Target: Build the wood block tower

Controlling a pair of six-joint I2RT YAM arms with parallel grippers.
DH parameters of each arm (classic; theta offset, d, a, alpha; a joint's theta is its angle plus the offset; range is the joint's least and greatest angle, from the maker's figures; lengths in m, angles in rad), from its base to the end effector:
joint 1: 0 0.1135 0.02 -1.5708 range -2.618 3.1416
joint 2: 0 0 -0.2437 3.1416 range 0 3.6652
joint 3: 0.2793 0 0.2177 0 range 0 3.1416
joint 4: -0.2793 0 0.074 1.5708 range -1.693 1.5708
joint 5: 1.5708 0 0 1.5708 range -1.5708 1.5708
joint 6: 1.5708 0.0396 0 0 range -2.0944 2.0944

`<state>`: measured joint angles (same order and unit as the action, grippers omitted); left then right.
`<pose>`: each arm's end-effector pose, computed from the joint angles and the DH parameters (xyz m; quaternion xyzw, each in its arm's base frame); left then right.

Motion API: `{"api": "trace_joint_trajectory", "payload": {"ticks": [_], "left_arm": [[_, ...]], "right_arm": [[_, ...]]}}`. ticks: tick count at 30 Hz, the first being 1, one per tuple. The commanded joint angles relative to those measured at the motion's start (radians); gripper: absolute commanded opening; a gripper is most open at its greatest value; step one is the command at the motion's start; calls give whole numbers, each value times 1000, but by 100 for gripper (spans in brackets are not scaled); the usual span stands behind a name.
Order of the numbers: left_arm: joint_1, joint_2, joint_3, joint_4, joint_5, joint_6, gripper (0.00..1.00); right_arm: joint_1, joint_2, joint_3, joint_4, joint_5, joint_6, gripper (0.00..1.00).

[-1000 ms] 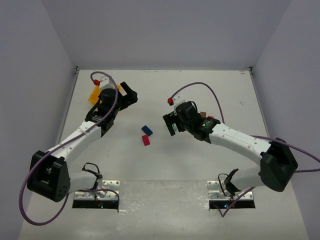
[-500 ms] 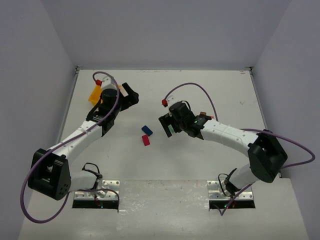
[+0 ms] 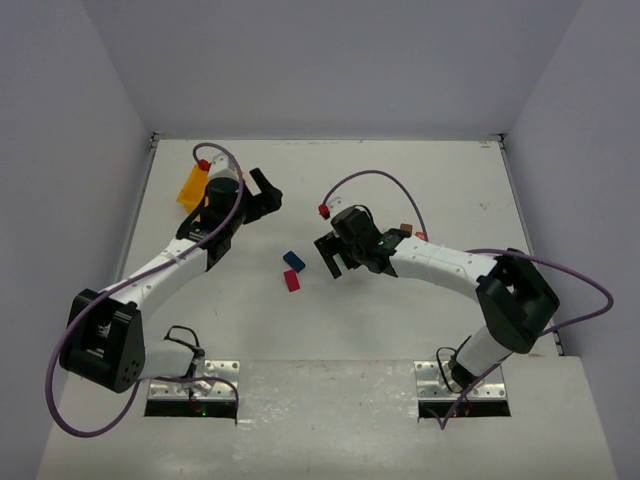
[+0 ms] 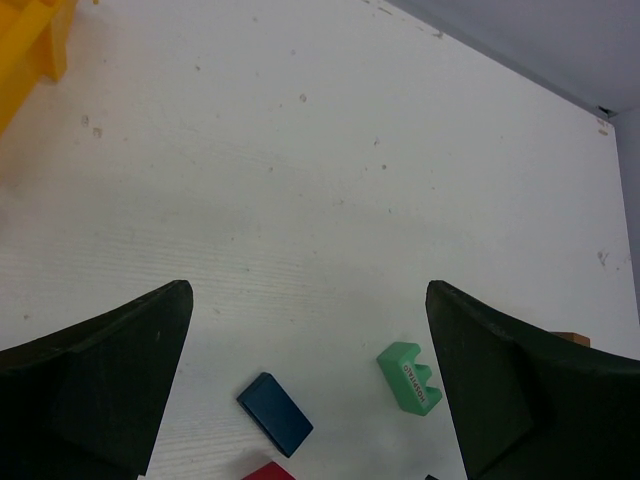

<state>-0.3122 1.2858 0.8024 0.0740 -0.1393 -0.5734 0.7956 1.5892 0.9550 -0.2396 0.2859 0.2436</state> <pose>0.2572 -0.0772 0.2582 -0.1465 0.8220 -0.1819 0.5194 0.2183 0.2068 0.1956 -0.2067 0.9083 0.0516 0.3599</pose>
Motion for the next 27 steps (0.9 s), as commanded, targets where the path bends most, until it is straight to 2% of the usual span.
{"api": "trace_joint_trajectory", "payload": {"ticks": [1, 27], "left_arm": [[10, 12, 11, 52, 32, 18, 100], [10, 44, 27, 50, 90, 30, 100]], "right_arm": [[7, 24, 27, 56, 14, 4, 99], [7, -38, -72, 111, 46, 43, 99]]}}
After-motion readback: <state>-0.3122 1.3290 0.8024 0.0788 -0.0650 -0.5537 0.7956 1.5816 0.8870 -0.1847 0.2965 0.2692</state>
